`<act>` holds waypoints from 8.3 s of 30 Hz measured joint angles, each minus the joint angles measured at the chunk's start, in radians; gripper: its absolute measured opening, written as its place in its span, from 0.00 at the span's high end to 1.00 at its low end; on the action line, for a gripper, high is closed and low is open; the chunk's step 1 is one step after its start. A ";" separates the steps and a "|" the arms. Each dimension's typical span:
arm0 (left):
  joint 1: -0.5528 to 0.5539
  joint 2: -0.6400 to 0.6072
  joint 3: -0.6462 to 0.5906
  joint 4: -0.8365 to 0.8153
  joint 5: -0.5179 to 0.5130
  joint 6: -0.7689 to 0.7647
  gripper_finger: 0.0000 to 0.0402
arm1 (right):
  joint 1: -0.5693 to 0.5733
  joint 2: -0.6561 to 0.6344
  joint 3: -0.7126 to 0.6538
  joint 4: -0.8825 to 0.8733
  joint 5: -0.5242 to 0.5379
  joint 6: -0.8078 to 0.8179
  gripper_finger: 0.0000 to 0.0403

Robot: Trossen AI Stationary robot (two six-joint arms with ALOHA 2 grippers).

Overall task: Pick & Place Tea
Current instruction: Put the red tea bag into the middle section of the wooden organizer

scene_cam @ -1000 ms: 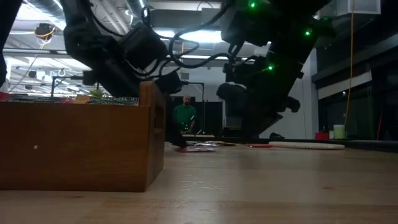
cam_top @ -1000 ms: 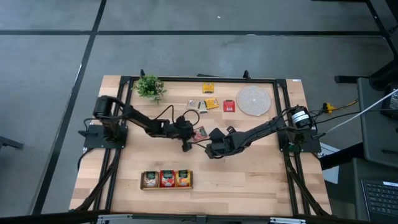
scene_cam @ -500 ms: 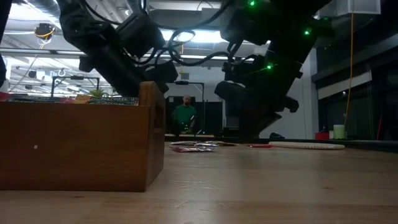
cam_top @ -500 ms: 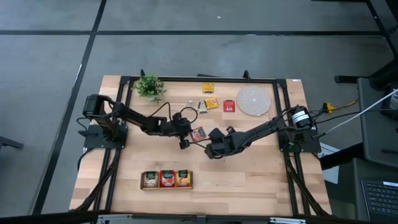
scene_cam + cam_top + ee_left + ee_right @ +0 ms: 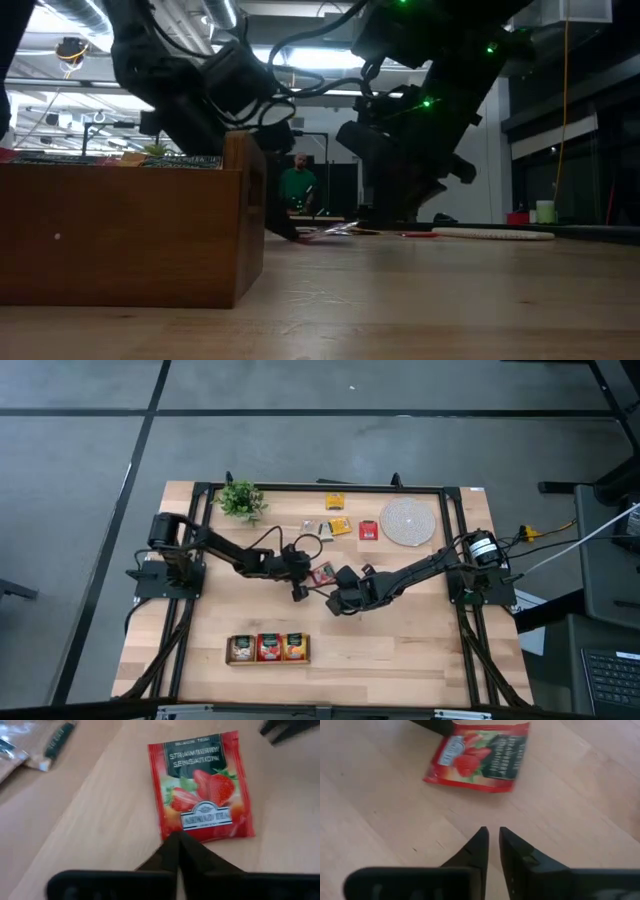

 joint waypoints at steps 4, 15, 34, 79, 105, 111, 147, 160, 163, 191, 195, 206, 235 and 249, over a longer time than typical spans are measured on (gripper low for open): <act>0.006 0.028 0.002 0.039 0.002 -0.026 0.99 | 0.000 0.000 0.000 -0.003 0.000 0.039 0.83; 0.008 0.033 -0.006 0.101 0.053 0.000 0.99 | -0.034 0.000 0.000 0.062 0.000 0.048 0.64; 0.004 0.033 -0.007 0.104 0.057 0.000 0.99 | -0.129 0.023 0.000 0.113 -0.034 0.018 0.53; 0.002 0.034 -0.007 0.107 0.052 -0.018 0.99 | -0.156 0.023 0.000 0.067 -0.080 -0.055 0.81; 0.003 0.034 -0.007 0.109 0.052 -0.018 0.99 | -0.156 0.061 0.005 0.071 -0.149 -0.031 0.97; 0.003 0.034 -0.007 0.109 0.051 -0.019 0.98 | -0.156 0.070 0.004 0.068 -0.150 -0.057 0.98; -0.007 -0.695 -0.445 0.229 0.064 -0.252 0.78 | -0.127 0.084 0.167 0.066 -0.225 -0.562 1.00; 0.019 -0.687 -0.445 0.234 0.146 -0.225 0.74 | -0.130 0.080 0.300 0.076 -0.176 -0.663 1.00; 0.019 -0.687 -0.445 0.236 0.163 -0.161 0.73 | -0.130 0.080 0.311 0.084 -0.176 -0.665 1.00; 0.019 -0.687 -0.443 0.286 0.220 0.166 0.78 | -0.130 0.078 0.312 0.223 -0.244 -0.742 1.00; 0.019 -0.687 -0.443 0.301 0.231 0.166 0.87 | -0.130 0.077 0.312 0.226 -0.244 -0.742 1.00; 0.019 -0.687 -0.441 0.255 0.275 0.104 0.99 | -0.130 0.076 0.312 0.230 -0.245 -0.742 0.99; -0.347 -0.998 -0.443 0.140 0.145 -0.390 1.00 | -0.095 0.017 0.313 -0.198 -0.235 -0.499 0.70; -0.962 -0.883 -0.443 0.156 -0.702 -0.738 1.00 | -0.085 0.017 0.313 -0.208 -0.225 -0.370 0.70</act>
